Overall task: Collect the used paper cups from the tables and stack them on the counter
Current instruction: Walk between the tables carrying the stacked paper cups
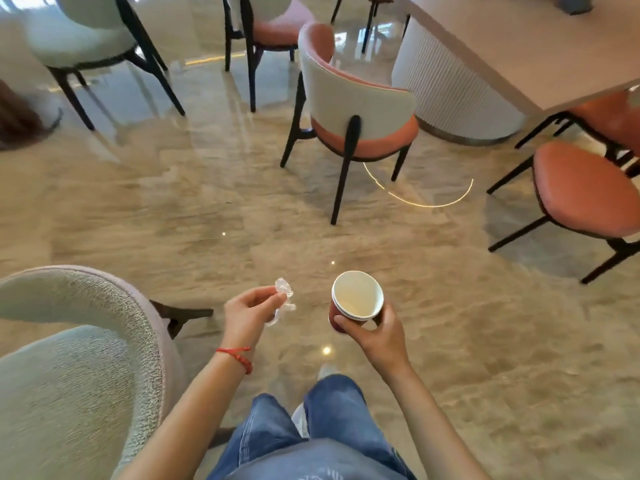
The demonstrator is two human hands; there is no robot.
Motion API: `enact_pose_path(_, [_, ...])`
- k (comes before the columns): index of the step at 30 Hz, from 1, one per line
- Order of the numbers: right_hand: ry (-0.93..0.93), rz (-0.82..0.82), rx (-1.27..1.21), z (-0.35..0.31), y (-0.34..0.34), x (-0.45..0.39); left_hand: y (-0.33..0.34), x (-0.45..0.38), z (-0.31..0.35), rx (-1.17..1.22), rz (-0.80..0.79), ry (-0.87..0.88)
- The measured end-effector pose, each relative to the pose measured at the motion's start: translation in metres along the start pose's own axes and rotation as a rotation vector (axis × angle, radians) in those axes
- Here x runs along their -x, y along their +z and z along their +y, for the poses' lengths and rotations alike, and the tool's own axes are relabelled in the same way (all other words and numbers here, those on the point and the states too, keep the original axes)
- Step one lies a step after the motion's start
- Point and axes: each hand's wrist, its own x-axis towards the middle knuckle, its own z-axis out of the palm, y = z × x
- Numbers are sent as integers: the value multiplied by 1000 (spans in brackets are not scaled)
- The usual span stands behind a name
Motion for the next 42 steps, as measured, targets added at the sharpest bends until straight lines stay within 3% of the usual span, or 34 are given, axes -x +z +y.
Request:
enact_pose_path(22, [-119,-391,77,-122,157,-360,-21,-302,145,176,350,10])
enact_pose_path(32, [-150,-478,115,-182,298,-481,-98,-457,213,252,420,48])
enact_pose_path(42, [-185,-610,131,-235,416,-552,-171,-534,253,337,546,24])
